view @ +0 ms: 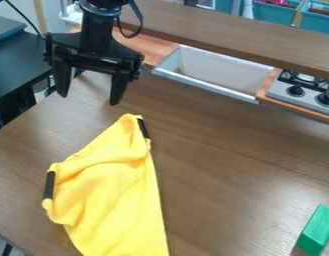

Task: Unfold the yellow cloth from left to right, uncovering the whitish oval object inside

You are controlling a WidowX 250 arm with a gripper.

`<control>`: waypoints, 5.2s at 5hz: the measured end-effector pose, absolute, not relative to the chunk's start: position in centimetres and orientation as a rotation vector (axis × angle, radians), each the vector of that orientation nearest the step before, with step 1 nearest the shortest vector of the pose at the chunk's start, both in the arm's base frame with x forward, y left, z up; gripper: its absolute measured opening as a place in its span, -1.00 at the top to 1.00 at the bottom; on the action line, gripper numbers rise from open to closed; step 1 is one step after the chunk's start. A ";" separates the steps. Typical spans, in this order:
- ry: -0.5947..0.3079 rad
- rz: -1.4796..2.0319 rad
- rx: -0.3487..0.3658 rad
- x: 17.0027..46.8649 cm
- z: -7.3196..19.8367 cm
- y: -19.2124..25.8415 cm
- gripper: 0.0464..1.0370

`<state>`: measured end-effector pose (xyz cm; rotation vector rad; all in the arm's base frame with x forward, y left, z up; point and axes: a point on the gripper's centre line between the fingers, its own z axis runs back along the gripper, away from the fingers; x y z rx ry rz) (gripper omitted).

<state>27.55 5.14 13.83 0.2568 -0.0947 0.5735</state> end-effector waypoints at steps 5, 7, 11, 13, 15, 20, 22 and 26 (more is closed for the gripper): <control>-0.224 0.561 0.131 21.9 7.7 10.3 -0.92; -0.294 0.664 0.044 20.7 3.7 11.1 -0.92; -0.287 0.732 0.019 20.2 0.2 12.4 -0.92; -0.285 0.750 0.032 20.6 -0.1 12.2 -0.43; -0.274 0.767 0.028 20.8 -0.7 11.9 0.69; -0.267 0.735 -0.082 20.9 0.7 10.8 -0.52; -0.268 0.743 -0.064 21.1 0.0 10.9 -0.93; -0.271 0.723 -0.025 22.1 -1.8 10.7 0.31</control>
